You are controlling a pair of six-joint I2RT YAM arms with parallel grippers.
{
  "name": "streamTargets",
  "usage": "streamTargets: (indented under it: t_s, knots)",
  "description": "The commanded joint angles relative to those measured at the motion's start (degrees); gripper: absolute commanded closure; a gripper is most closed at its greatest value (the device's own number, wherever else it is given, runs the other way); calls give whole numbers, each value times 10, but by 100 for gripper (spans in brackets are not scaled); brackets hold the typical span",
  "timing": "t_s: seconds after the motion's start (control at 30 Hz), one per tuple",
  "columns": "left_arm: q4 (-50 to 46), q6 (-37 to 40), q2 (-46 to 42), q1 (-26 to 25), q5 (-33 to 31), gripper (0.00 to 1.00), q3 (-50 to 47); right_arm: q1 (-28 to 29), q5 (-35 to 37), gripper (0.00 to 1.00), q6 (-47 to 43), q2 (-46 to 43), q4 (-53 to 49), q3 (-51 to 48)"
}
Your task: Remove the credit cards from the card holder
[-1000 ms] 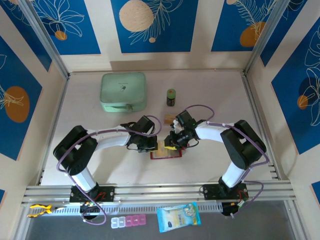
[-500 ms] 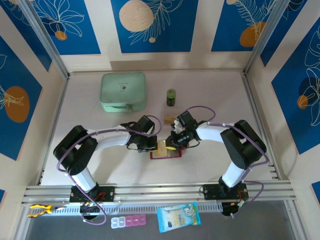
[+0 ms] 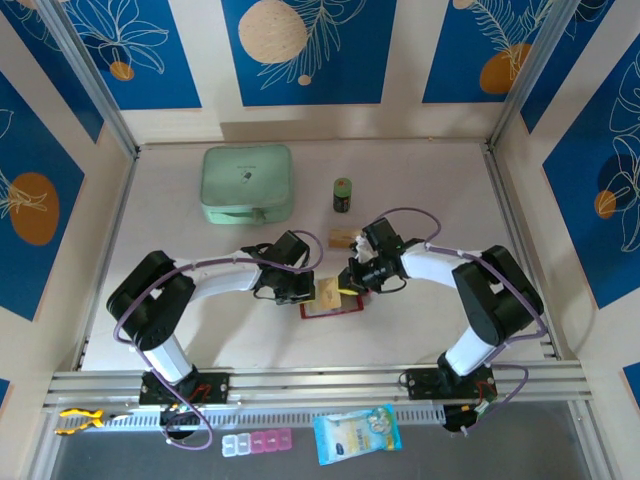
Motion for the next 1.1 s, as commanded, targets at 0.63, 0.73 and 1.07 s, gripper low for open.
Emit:
streamTargets:
  t_s: [0.63, 0.73, 1.07]
  knots:
    - [-20, 3, 5, -3, -4, 98, 4, -4, 86, 94, -101, -31, -151, 60]
    - [-18, 3, 3, -3, -3, 98, 2, 1, 87, 94, -98, -30, -153, 64]
    - [-11, 2, 7, -3, 1, 97, 2, 25, 65, 87, -57, -31, -136, 64]
